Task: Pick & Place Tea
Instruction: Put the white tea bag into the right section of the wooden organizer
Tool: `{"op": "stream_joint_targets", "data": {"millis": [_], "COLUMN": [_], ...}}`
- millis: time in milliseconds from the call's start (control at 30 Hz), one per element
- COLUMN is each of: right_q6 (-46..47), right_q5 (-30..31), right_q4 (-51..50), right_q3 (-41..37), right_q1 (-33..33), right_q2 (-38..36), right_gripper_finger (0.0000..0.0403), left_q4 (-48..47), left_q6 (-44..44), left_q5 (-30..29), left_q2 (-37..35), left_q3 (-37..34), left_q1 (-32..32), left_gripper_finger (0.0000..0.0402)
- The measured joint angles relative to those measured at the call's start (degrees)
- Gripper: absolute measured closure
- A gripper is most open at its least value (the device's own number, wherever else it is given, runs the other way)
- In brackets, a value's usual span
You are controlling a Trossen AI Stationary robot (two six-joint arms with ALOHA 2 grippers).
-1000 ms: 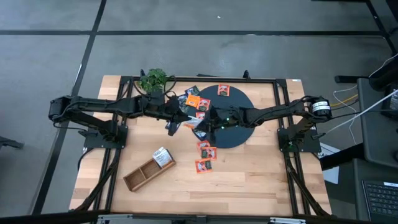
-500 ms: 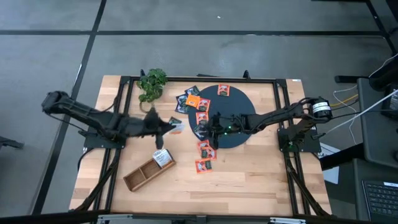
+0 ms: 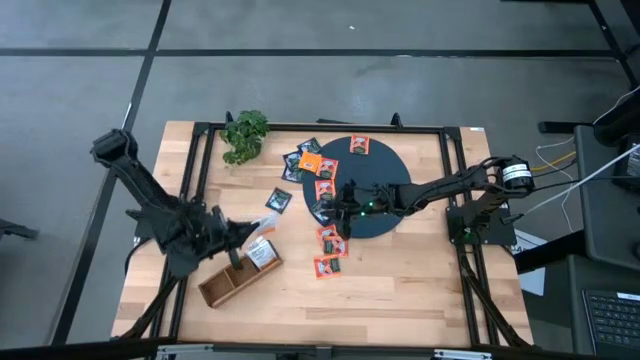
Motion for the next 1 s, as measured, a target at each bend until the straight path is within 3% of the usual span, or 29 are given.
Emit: {"op": "stream_joint_targets", "data": {"millis": [233, 600, 1000], "right_q6": [1.16, 2.22, 3.04], "right_q5": [0.00, -0.02, 1.72], "right_q4": [2.68, 3.39, 3.41], "right_q3": [0.00, 0.00, 0.00], "right_q1": [0.00, 0.00, 0.00], "right_q2": [0.00, 0.00, 0.00], "right_gripper_finger": [0.0302, 0.0302, 0.0302], "left_q4": [9.60, 15.83, 17.12], "left_q6": [-0.68, -0.54, -3.79], "left_q5": [-8.74, -9.11, -9.11], "left_q2": [11.00, 21.31, 24.17], "left_q3": [0.04, 0.07, 0.07], "left_q1": [-5.42, -6.57, -9.81], "left_gripper_finger": [0.0400, 0.0400, 0.0400]}}
